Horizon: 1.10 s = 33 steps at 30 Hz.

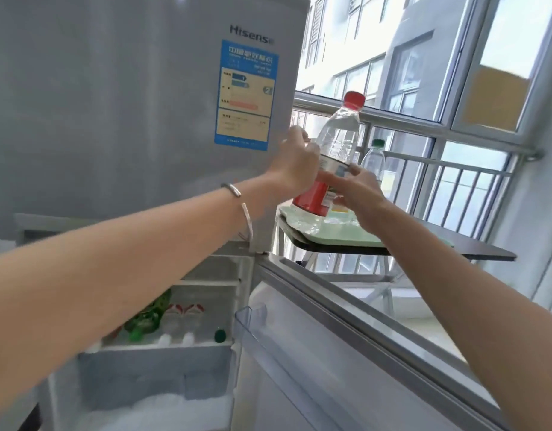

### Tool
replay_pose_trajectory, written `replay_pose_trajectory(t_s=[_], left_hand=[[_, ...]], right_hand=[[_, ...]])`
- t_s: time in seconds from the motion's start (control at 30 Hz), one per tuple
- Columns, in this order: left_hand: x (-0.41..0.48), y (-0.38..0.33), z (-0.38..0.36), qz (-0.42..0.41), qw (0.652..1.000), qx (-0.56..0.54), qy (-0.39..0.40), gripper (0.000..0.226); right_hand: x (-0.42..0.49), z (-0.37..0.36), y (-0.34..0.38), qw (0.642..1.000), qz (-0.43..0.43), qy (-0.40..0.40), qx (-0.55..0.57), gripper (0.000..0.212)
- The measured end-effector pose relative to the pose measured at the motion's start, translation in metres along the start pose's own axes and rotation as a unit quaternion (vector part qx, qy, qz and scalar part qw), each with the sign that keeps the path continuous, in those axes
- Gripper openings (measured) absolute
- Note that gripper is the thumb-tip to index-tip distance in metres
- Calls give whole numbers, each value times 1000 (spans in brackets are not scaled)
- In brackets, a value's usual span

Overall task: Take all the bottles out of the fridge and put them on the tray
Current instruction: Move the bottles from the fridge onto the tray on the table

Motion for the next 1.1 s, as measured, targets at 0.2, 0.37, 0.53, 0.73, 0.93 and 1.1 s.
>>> replay_pose_trajectory(t_s=[0.2,0.37,0.53,0.73,0.93,1.1], left_hand=[[24,71,-62,122,982,-80,121,40],[44,100,-74,130,980,-82,128,57],[52,118,-77,137,974,-100,148,66],[36,105,-63,128,980,-68,137,52],[4,85,-24,94,985,33,137,52],[-26,90,36,97,977,130,141,44]], right_hand=[[50,4,-52,994,0,-81,-79,68],[86,-10,-79,992,-11,-106,-64,63],[104,-20,-93,988,-15,-117,-95,63],[83,-19,-83,961,-11,-192,-200,88],[27,-43,-46,931,144,-183,-280,45],[-5,-104,-23,943,151,-47,-294,41]])
Point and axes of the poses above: each hand's wrist, its own x-axis towards the middle knuckle, its own z-axis out of the back of the hand, y = z × x, the point moved 5 cm from there along x, towards the middle knuckle, and after that the axes turned 6 degrees about -x, right-handed, at the moved point
